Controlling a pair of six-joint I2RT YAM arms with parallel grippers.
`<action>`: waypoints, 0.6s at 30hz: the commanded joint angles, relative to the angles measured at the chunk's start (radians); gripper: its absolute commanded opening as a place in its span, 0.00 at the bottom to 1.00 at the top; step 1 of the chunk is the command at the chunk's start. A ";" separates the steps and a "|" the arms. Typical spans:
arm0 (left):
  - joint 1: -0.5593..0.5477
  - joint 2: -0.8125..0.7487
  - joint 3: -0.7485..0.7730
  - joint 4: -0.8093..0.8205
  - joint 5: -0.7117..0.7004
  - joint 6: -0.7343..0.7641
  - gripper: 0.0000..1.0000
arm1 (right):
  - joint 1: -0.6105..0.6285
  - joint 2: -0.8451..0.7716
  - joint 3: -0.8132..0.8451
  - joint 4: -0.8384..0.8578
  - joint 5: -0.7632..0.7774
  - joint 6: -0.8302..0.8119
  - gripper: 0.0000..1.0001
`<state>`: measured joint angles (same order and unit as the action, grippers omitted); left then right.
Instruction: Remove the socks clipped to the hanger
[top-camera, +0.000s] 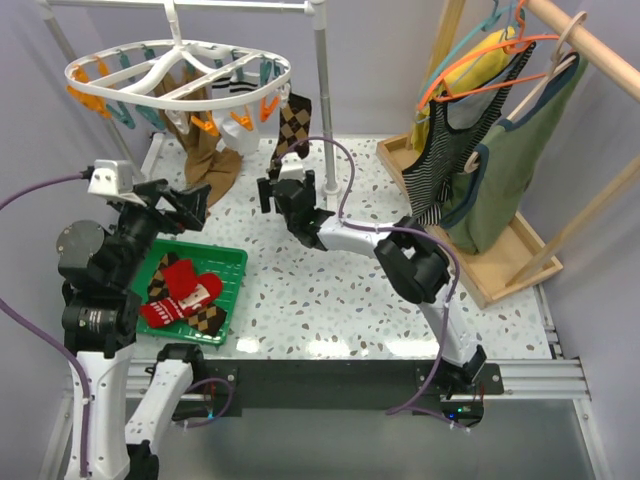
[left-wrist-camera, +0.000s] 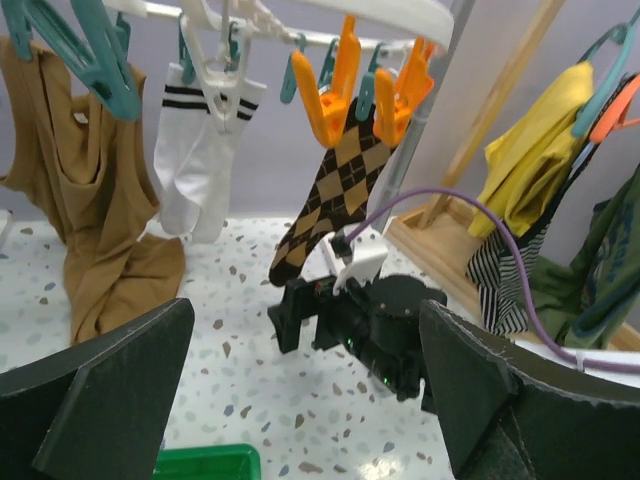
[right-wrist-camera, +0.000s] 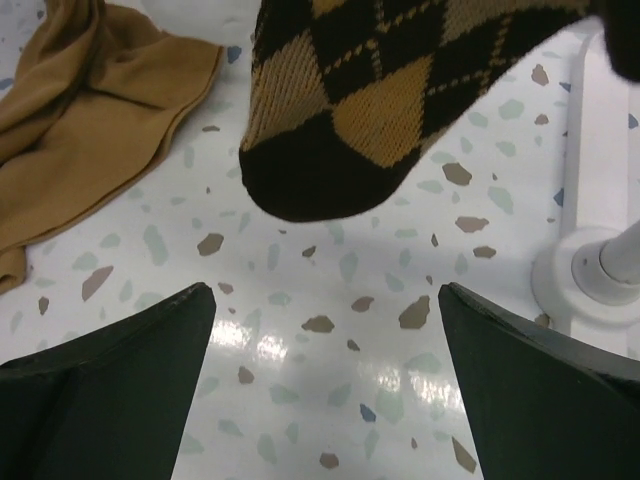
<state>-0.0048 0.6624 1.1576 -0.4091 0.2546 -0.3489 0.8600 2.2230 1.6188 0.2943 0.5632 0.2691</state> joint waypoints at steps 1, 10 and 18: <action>-0.072 -0.038 -0.044 -0.085 -0.100 0.125 1.00 | -0.019 0.036 0.085 0.213 0.046 -0.062 0.98; -0.081 -0.060 -0.144 -0.097 -0.041 0.085 0.98 | -0.091 0.159 0.138 0.376 -0.057 -0.076 0.85; -0.080 -0.049 -0.156 -0.085 -0.038 0.100 0.98 | -0.095 0.230 0.273 0.362 -0.077 -0.174 0.21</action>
<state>-0.0803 0.6117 1.0092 -0.5213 0.2058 -0.2687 0.7532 2.4660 1.8412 0.5900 0.4854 0.1398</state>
